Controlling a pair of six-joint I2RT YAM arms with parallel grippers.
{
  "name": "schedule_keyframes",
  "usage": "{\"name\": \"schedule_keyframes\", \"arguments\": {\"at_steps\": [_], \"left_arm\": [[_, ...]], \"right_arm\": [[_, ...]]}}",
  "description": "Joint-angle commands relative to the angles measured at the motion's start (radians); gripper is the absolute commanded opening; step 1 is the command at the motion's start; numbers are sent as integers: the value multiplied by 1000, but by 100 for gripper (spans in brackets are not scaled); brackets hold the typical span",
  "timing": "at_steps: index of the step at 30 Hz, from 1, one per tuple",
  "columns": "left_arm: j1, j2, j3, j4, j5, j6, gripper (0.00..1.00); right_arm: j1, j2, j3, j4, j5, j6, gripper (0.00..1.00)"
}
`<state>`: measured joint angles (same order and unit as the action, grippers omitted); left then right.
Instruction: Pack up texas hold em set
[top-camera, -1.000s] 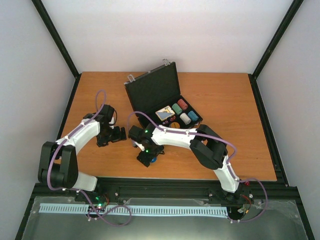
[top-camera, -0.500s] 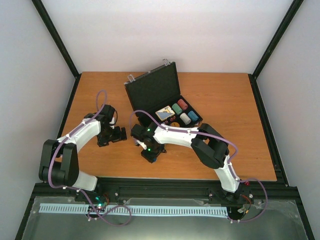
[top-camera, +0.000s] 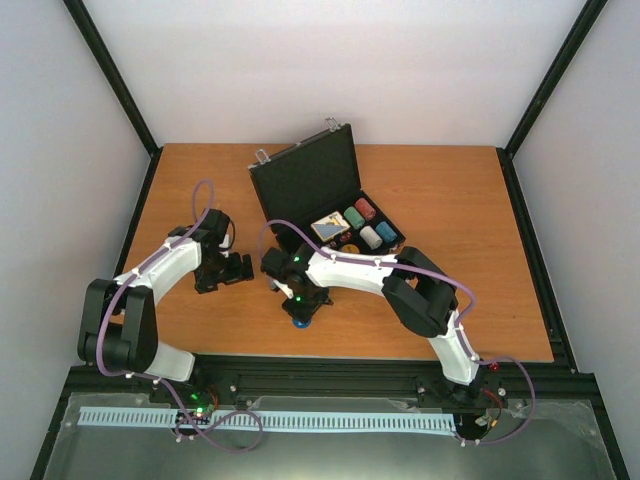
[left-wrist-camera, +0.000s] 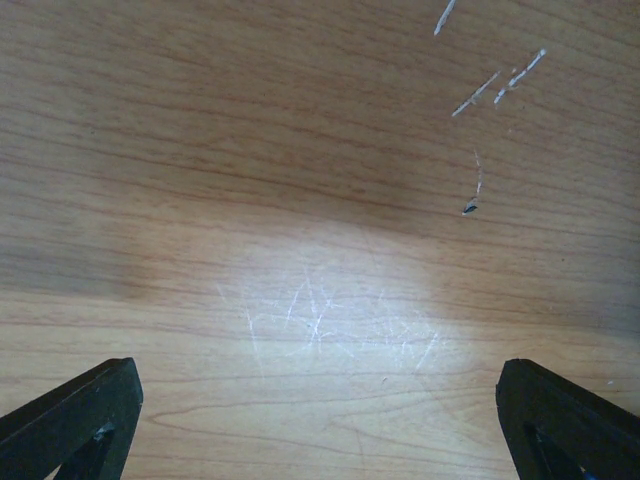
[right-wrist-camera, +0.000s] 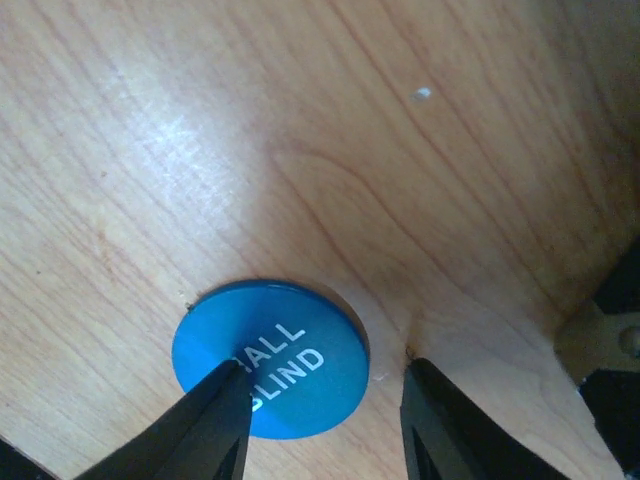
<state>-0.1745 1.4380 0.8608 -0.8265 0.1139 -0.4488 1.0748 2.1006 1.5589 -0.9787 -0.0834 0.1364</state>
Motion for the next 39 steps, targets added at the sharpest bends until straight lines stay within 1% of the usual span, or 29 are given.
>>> {"name": "schedule_keyframes", "arguments": {"at_steps": [1,3,5,6,8,13,19,25,29,36,39], "left_arm": [[7,3,3,20,6,-6,100],[7,0,0,20,7,-7,100],[7,-4,-3,20,5,-10,100],[7,-4,-3,21,6,-12,100],[7,-4,-6,22,7,-16,100],[6,0,-2,25,11,-21,100],[7,-5,-8,24,10,-25,100],[7,-4,-17,29,13,-30,100],[7,-1,-17,30,12,-30,100],[7,8,-14,27,8,-24,100],[7,12,-16,27,6,-22,100]], "right_arm": [[-3,-22,30,-26,38,-3,51],[-2,-38,46,-40,50,-5,66],[-2,-58,58,-48,51,-11,76],[-3,-66,59,-48,49,-15,79],[-2,-72,62,-52,34,-19,82],[-1,-55,41,-30,-21,-18,82],[-1,-9,4,8,-17,-9,82],[3,65,52,-1,-2,13,81],[14,79,37,18,-26,14,81],[38,116,22,5,24,34,76],[53,116,15,-6,44,38,68]]}}
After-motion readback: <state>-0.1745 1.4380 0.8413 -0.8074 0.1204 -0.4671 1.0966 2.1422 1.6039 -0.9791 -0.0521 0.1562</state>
